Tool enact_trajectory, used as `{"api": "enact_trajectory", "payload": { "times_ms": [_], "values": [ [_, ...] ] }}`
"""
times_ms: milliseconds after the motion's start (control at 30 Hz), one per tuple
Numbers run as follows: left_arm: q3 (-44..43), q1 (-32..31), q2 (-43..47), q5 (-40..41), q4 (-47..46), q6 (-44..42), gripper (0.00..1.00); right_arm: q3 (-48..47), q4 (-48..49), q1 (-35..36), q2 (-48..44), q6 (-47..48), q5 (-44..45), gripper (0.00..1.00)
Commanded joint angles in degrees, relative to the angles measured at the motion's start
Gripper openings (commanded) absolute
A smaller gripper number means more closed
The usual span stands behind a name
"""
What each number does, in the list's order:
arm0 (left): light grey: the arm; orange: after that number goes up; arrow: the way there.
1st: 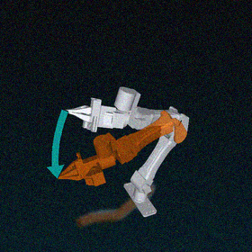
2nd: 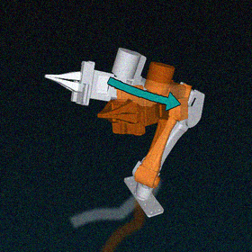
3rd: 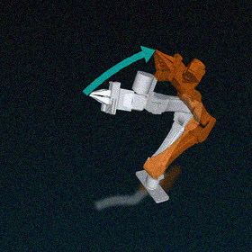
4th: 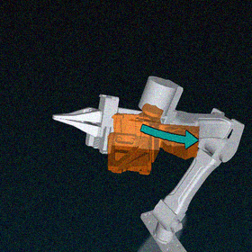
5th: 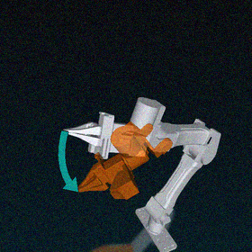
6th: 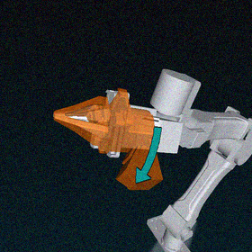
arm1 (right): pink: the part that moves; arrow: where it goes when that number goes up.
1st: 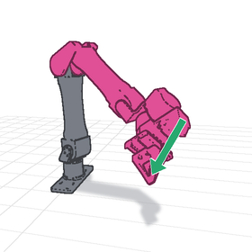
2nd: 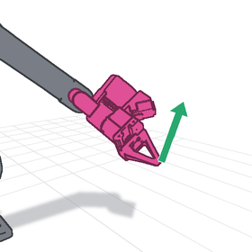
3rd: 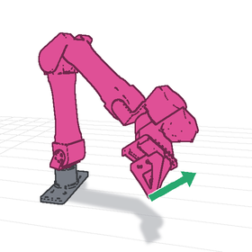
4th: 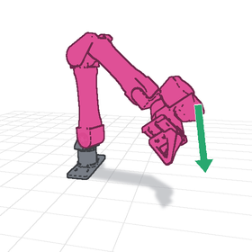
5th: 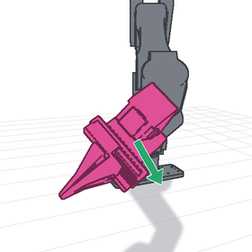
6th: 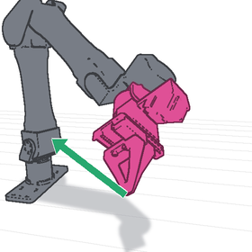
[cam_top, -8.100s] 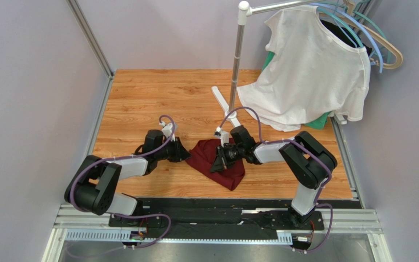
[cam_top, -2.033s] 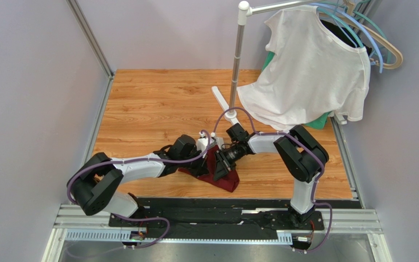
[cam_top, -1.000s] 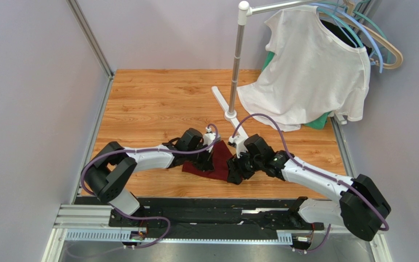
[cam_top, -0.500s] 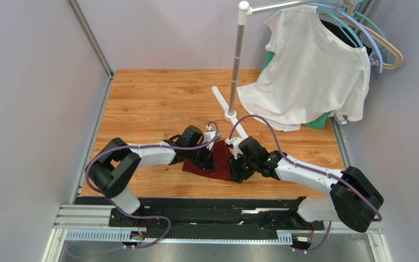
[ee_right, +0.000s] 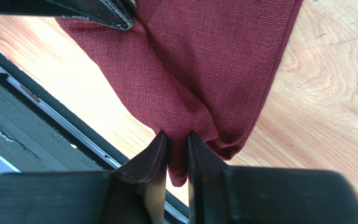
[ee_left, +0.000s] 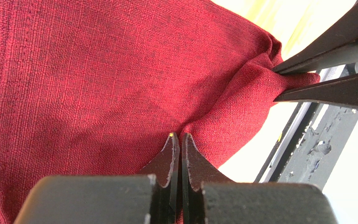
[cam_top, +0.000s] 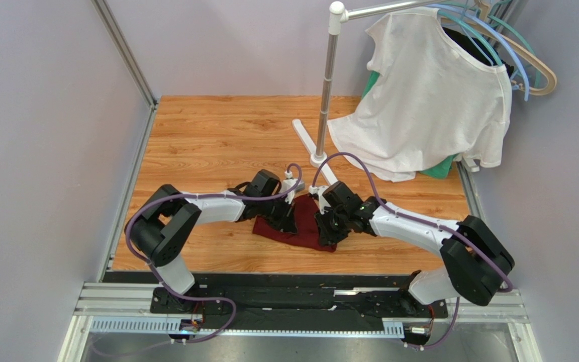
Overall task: Fold the napkin, place the utensils inside, and roll it up
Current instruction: Roll the napkin at the center of the board.
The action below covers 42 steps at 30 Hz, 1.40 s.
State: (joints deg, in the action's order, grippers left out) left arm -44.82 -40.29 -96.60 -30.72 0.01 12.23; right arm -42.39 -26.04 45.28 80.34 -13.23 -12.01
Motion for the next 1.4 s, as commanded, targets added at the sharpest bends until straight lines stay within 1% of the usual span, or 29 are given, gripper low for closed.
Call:
{"api": "enact_trajectory", "payload": {
  "times_ms": [0,33,100,133,233,267,300,367,400,467,567,667,700,867,1000,1100,1233,1367],
  "values": [
    [0.9,-0.1,-3.9,3.7,5.6,-2.6,0.0,0.3,1.3,0.1,2.7,-2.8,0.3,0.28],
    [0.9,-0.1,-3.9,3.7,5.8,-2.6,0.0,0.1,1.3,0.1,2.2,-2.9,0.3,0.39],
    [0.6,-0.1,-4.1,3.4,5.7,-2.6,0.0,-0.6,-0.1,0.1,0.1,-2.6,1.0,0.43],
    [0.4,0.0,-4.5,3.1,6.1,-2.7,0.0,-1.8,-1.2,0.1,-0.8,-2.2,1.8,0.48],
    [-1.0,0.2,-5.7,2.2,7.3,-3.1,0.0,-5.2,-6.6,0.1,-4.9,-1.4,6.2,0.57],
    [-1.2,0.4,-6.1,2.2,7.5,-3.1,0.0,-5.9,-9.1,0.1,-6.1,-1.5,10.0,0.58],
    [-1.6,0.5,-6.6,2.0,8.2,-3.3,0.0,-6.5,-9.9,0.1,-7.9,-1.6,11.9,0.61],
    [-2.5,0.9,-6.9,1.5,8.8,-3.4,0.0,-7.4,-10.5,0.1,-9.6,-0.6,16.9,0.62],
    [-2.8,1.1,-7.0,1.1,9.2,-3.4,0.0,-7.0,-9.8,0.0,-11.3,-0.1,17.5,0.62],
    [-3.7,2.0,-7.1,0.8,10.0,-3.5,0.0,-5.2,-5.3,0.7,-13.2,3.3,16.2,0.62],
    [-4.6,2.7,-7.1,-0.3,11.7,-4.1,0.0,-3.3,1.1,4.4,-14.4,7.9,14.8,0.63],
    [-4.8,3.8,-7.3,-2.0,11.9,-3.9,0.0,-3.0,5.5,8.7,-11.1,11.9,14.6,0.63],
    [-4.9,4.2,-7.6,-2.7,12.2,-3.8,0.0,-2.7,6.5,10.4,-10.1,14.9,14.6,0.63],
    [-5.7,5.3,-8.9,-4.4,13.1,-3.4,0.0,-2.3,11.3,13.3,-4.2,19.9,13.9,0.63],
    [-6.1,6.0,-9.6,-5.7,13.6,-3.2,0.0,0.0,15.3,16.1,-3.4,24.3,14.5,0.63],
    [-6.3,6.4,-9.7,-5.9,14.0,-3.1,0.0,0.5,15.5,16.5,-1.9,25.7,12.8,0.63],
    [-6.9,6.7,-10.0,-6.6,14.4,-3.4,0.0,0.6,15.2,17.4,0.3,26.5,12.9,0.63],
    [-6.9,6.7,-10.2,-6.9,14.5,-3.5,0.0,1.0,17.0,17.4,2.3,27.6,14.2,0.63]
  ]
}}
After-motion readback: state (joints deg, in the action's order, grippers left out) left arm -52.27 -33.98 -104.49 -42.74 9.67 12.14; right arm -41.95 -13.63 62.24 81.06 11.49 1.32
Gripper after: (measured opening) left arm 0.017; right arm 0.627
